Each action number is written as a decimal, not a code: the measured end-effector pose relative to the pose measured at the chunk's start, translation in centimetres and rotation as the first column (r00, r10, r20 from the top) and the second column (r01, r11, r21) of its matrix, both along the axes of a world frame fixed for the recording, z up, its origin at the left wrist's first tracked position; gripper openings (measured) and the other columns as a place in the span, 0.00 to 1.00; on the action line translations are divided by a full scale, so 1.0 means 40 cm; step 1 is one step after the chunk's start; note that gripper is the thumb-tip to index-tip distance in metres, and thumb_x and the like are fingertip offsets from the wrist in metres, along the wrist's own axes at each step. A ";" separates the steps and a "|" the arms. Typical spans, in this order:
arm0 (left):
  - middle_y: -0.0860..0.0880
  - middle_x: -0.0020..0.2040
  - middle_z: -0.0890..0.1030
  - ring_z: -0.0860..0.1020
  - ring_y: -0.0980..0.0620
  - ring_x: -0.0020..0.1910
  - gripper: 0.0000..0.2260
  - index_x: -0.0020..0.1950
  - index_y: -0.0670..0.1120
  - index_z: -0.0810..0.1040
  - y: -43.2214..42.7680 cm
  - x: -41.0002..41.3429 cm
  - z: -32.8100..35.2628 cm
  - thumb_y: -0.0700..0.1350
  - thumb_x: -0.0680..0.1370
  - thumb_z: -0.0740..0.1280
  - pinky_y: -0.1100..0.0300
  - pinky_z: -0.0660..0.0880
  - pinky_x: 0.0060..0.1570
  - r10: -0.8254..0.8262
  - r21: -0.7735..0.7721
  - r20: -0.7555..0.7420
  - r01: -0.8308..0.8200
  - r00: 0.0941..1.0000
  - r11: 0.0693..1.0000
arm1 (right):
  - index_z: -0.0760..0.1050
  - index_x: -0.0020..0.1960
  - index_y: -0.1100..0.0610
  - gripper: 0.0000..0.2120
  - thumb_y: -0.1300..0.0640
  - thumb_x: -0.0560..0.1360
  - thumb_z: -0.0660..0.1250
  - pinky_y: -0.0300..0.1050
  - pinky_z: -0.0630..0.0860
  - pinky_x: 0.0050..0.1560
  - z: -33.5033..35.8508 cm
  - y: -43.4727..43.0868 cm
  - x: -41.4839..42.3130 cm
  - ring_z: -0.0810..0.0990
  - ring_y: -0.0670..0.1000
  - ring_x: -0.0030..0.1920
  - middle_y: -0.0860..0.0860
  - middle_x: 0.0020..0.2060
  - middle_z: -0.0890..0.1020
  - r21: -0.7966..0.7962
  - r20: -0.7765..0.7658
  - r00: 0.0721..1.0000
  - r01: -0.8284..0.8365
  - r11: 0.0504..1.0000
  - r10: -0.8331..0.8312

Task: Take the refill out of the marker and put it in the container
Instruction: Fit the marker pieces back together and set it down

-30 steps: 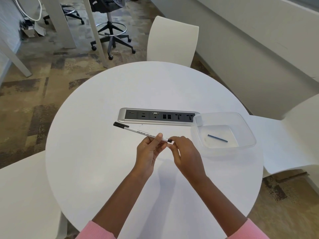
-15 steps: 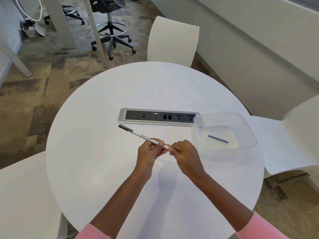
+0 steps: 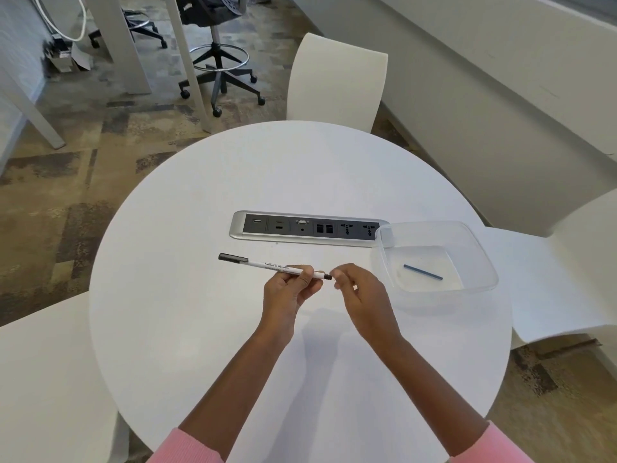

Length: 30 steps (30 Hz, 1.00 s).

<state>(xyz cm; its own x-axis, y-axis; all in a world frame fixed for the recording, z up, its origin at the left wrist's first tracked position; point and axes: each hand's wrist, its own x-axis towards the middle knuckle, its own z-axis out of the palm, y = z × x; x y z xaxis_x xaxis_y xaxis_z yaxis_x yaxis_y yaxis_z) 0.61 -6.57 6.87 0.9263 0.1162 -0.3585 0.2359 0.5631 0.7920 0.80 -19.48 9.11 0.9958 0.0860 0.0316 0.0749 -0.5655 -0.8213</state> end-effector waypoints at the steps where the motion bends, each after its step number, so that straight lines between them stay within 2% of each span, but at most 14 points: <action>1: 0.45 0.36 0.83 0.82 0.54 0.36 0.03 0.43 0.38 0.78 -0.001 0.001 0.000 0.37 0.75 0.65 0.67 0.79 0.38 0.013 -0.014 -0.025 -0.013 1.000 1.000 | 0.77 0.48 0.57 0.06 0.59 0.77 0.60 0.39 0.70 0.43 -0.007 -0.002 -0.006 0.75 0.50 0.42 0.52 0.39 0.81 -0.040 0.098 0.995 -0.009 0.999 0.013; 4: 0.45 0.36 0.83 0.82 0.55 0.34 0.05 0.42 0.37 0.78 -0.002 0.001 0.004 0.37 0.75 0.65 0.68 0.79 0.37 0.028 -0.060 -0.072 -0.033 0.997 0.998 | 0.76 0.54 0.60 0.09 0.64 0.74 0.65 0.42 0.73 0.48 -0.018 -0.003 -0.013 0.76 0.54 0.45 0.55 0.42 0.81 -0.126 0.258 0.962 -0.059 0.990 0.090; 7: 0.48 0.31 0.83 0.82 0.56 0.32 0.08 0.36 0.40 0.80 -0.011 -0.002 0.009 0.38 0.75 0.66 0.69 0.78 0.35 0.025 -0.121 -0.092 -0.036 0.995 0.992 | 0.78 0.51 0.63 0.08 0.66 0.72 0.67 0.40 0.71 0.46 -0.025 -0.001 -0.011 0.78 0.59 0.43 0.58 0.40 0.81 -0.288 0.384 0.907 -0.060 0.956 0.172; 11: 0.48 0.30 0.83 0.83 0.55 0.33 0.10 0.35 0.40 0.79 -0.022 -0.007 0.011 0.38 0.75 0.66 0.68 0.79 0.36 0.037 -0.164 -0.112 -0.055 0.993 0.985 | 0.80 0.45 0.64 0.04 0.65 0.70 0.69 0.46 0.78 0.33 -0.021 -0.008 -0.004 0.80 0.58 0.38 0.59 0.35 0.81 -0.385 0.489 0.847 -0.004 0.923 0.207; 14: 0.47 0.31 0.83 0.83 0.54 0.34 0.07 0.38 0.37 0.78 -0.027 -0.008 0.011 0.38 0.75 0.65 0.68 0.79 0.37 0.052 -0.159 -0.106 -0.068 0.993 0.985 | 0.79 0.41 0.65 0.02 0.67 0.69 0.70 0.45 0.77 0.27 -0.011 -0.008 0.006 0.79 0.58 0.35 0.58 0.33 0.81 -0.424 0.518 0.820 0.000 0.906 0.243; 18: 0.47 0.34 0.82 0.82 0.55 0.35 0.04 0.42 0.36 0.78 -0.035 -0.011 0.008 0.36 0.74 0.66 0.68 0.79 0.39 0.077 -0.077 -0.081 -0.083 0.994 0.994 | 0.78 0.38 0.66 0.03 0.71 0.67 0.71 0.44 0.74 0.22 -0.009 -0.009 0.015 0.77 0.58 0.32 0.59 0.29 0.78 -0.482 0.491 0.821 -0.023 0.876 0.292; 21: 0.49 0.32 0.82 0.82 0.55 0.34 0.03 0.41 0.39 0.78 -0.036 -0.015 0.007 0.36 0.74 0.66 0.68 0.79 0.39 0.076 0.027 -0.048 -0.075 0.996 0.997 | 0.77 0.37 0.67 0.04 0.73 0.66 0.71 0.44 0.72 0.21 -0.015 -0.012 0.012 0.75 0.58 0.31 0.59 0.28 0.77 -0.513 0.417 0.848 -0.075 0.855 0.325; 23: 0.51 0.30 0.83 0.82 0.56 0.33 0.03 0.40 0.39 0.78 -0.034 -0.021 0.004 0.36 0.74 0.67 0.68 0.79 0.39 0.058 0.088 -0.034 -0.055 0.998 0.995 | 0.77 0.37 0.67 0.02 0.72 0.68 0.69 0.47 0.69 0.27 -0.018 -0.014 0.010 0.74 0.58 0.32 0.61 0.29 0.76 -0.496 0.331 0.884 -0.134 0.858 0.330; 24: 0.51 0.30 0.83 0.82 0.56 0.33 0.03 0.40 0.39 0.77 -0.032 -0.025 0.002 0.36 0.74 0.67 0.68 0.79 0.39 0.047 0.114 -0.026 -0.044 0.999 0.992 | 0.77 0.38 0.68 0.03 0.71 0.70 0.67 0.44 0.66 0.31 -0.018 -0.015 0.009 0.73 0.57 0.34 0.61 0.30 0.76 -0.466 0.269 0.909 -0.167 0.869 0.318; 27: 0.48 0.32 0.83 0.82 0.55 0.33 0.04 0.39 0.40 0.78 -0.024 -0.033 -0.003 0.35 0.74 0.66 0.67 0.79 0.40 -0.012 0.214 0.014 0.008 1.000 0.977 | 0.77 0.39 0.65 0.08 0.66 0.74 0.61 0.41 0.59 0.36 -0.019 -0.020 0.013 0.68 0.53 0.37 0.56 0.31 0.73 -0.305 0.008 0.965 -0.247 0.920 0.262; 30: 0.51 0.29 0.83 0.81 0.56 0.32 0.06 0.38 0.42 0.77 -0.016 -0.037 -0.005 0.34 0.74 0.66 0.67 0.79 0.39 -0.084 0.288 0.041 0.068 0.996 0.955 | 0.75 0.31 0.58 0.13 0.66 0.74 0.61 0.40 0.68 0.33 0.000 -0.027 0.028 0.69 0.49 0.31 0.50 0.26 0.71 0.013 -0.322 0.918 -0.239 0.971 0.230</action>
